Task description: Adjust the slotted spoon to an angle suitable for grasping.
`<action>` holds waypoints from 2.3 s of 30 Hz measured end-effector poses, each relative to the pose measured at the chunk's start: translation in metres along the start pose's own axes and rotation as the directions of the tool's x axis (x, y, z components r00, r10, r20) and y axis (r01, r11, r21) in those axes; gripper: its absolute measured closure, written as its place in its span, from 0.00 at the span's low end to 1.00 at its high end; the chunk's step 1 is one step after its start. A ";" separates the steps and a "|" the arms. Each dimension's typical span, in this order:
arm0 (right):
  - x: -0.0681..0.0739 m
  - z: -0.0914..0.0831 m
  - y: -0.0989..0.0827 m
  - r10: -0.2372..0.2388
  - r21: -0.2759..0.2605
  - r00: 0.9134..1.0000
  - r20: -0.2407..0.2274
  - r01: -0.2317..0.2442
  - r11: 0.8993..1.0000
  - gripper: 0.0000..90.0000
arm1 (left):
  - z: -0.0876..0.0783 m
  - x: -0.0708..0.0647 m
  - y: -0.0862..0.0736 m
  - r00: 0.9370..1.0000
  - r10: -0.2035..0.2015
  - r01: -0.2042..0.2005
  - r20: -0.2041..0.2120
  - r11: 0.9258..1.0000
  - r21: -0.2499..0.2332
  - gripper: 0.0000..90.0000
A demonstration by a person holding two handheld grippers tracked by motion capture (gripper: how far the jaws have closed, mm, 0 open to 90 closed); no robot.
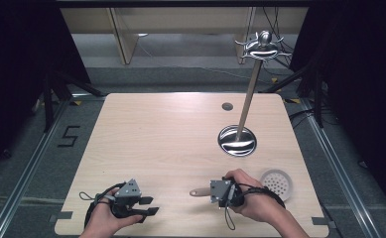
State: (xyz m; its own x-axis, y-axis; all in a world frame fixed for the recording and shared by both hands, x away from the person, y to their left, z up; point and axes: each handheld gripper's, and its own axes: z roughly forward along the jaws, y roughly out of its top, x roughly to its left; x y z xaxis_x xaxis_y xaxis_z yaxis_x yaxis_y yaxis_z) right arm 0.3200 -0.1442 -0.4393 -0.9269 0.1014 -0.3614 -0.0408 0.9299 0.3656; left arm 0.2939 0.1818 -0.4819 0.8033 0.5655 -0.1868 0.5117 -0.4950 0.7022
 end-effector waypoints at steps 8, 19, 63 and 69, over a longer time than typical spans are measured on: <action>-0.016 -0.011 -0.009 0.038 -0.120 0.997 0.067 -0.029 0.992 0.79 | 0.001 0.000 -0.001 1.000 -0.020 0.020 -0.006 1.000 0.002 0.62; -0.025 -0.027 -0.020 0.208 -0.226 0.973 0.099 -0.182 0.957 0.79 | 0.001 0.000 0.000 1.000 -0.005 0.005 -0.003 1.000 0.004 0.62; -0.040 -0.069 -0.051 0.596 -0.633 0.783 0.180 -0.372 0.679 0.79 | 0.001 0.001 0.000 1.000 -0.005 0.005 -0.005 1.000 0.001 0.62; -0.039 -0.074 -0.054 0.615 -0.647 0.774 0.153 -0.392 0.654 0.79 | 0.001 0.001 0.000 1.000 -0.005 0.005 -0.004 1.000 0.006 0.62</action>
State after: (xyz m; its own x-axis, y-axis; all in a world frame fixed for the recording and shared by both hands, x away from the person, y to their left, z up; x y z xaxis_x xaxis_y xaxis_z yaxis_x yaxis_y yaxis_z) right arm 0.3303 -0.2250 -0.3814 -0.6851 0.7044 -0.1856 0.0954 0.3393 0.9358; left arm 0.2947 0.1816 -0.4827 0.7993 0.5708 -0.1878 0.5179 -0.4960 0.6970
